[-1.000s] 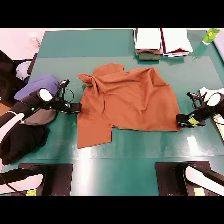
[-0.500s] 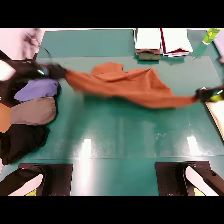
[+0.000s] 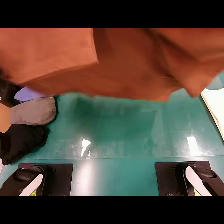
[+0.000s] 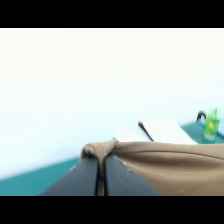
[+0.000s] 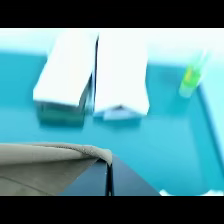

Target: Fold the shirts.

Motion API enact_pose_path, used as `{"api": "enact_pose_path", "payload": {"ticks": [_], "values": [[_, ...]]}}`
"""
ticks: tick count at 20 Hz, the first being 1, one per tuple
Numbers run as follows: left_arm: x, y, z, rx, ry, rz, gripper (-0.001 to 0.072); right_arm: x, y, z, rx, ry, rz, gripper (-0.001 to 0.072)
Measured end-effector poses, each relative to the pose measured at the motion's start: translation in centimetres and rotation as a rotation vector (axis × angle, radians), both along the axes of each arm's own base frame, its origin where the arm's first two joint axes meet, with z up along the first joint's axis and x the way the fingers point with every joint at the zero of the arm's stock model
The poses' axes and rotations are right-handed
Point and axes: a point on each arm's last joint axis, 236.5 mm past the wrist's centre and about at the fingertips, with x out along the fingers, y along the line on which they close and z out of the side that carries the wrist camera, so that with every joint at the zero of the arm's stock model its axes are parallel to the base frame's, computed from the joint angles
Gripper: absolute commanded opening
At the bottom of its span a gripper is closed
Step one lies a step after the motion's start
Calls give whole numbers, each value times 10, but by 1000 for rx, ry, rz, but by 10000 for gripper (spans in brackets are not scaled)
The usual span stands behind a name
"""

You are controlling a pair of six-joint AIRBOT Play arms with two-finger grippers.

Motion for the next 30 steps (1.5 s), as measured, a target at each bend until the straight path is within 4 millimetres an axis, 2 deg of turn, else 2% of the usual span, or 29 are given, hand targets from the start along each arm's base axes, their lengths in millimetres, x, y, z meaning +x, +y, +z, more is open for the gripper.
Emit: {"api": "enact_pose_path", "payload": {"ticks": [2,4,6,8,9,11,14,16,18,20,22,23,25,27,30], "values": [[-23,5,23,-14,-73,5,26,-10,2,29,-19,-69,-1,12],[-30,8,31,-14,-95,13,26,-11,3,46,-23,-98,-2,12],[-18,7,21,0,-42,21,26,-3,1,49,-15,-86,0,12],[18,2,-12,40,97,25,27,19,1,31,13,-22,21,12],[39,-2,-34,65,185,22,27,35,2,13,38,35,39,12],[88,-12,-95,131,405,12,27,73,5,-39,90,185,77,12],[159,-24,-209,221,749,-2,27,124,18,-144,167,465,138,12],[200,-29,-289,263,942,-2,27,150,25,-217,204,645,159,13],[235,-26,-359,301,1074,27,27,174,28,-278,221,767,161,12],[261,-19,-415,323,1159,57,27,195,26,-321,223,841,155,13],[283,-11,-451,320,1187,88,27,217,24,-341,220,858,151,13],[289,-8,-461,311,1195,97,28,226,24,-346,218,858,152,13],[300,-1,-469,284,1192,111,27,243,23,-346,208,838,156,13],[298,3,-477,268,1231,98,27,248,18,-346,185,843,148,13],[273,8,-498,307,1349,49,27,237,6,-358,146,910,118,12]]}}
